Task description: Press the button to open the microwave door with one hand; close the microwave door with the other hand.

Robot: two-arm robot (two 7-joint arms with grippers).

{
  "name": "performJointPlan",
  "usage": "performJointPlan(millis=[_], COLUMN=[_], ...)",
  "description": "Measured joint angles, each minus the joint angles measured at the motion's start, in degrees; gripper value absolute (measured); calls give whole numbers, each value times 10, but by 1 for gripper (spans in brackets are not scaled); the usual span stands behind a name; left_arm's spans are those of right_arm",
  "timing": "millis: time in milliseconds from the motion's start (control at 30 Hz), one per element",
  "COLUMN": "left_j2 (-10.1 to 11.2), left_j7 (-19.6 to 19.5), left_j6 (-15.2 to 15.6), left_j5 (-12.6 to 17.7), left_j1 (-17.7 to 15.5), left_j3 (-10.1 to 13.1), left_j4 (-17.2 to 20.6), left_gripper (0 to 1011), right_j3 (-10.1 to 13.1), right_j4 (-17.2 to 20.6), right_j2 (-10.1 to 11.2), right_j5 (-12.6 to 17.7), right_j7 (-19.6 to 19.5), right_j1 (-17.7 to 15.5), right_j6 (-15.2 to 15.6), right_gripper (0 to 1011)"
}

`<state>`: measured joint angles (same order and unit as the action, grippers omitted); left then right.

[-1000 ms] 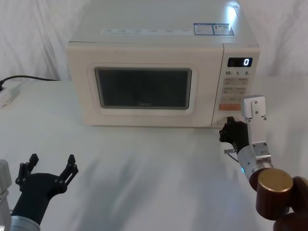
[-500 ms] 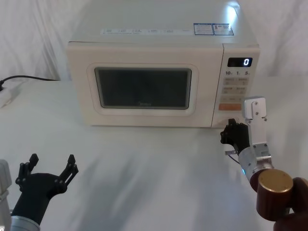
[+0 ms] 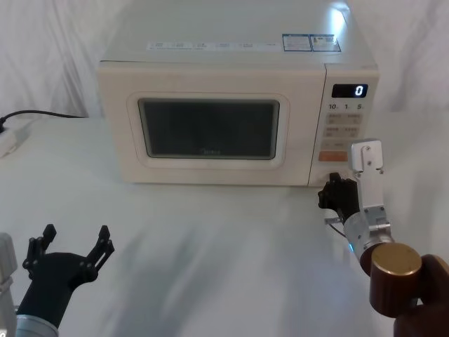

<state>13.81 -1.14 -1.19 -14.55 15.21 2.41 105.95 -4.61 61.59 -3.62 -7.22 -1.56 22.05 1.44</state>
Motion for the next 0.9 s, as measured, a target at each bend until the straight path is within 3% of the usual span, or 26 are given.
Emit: performJointPlan(millis=[900], left_j2=[0], left_j7=[0], left_j6=[0], left_j5=[0], left_j1=[0], left_j3=[0], left_j4=[0], left_gripper=[1001], right_j3=[4], right_j4=[-22], right_j2=[-4], right_j5=[-4], right_j7=[-8], right_j1=[16], right_j6=[0], right_gripper=[0])
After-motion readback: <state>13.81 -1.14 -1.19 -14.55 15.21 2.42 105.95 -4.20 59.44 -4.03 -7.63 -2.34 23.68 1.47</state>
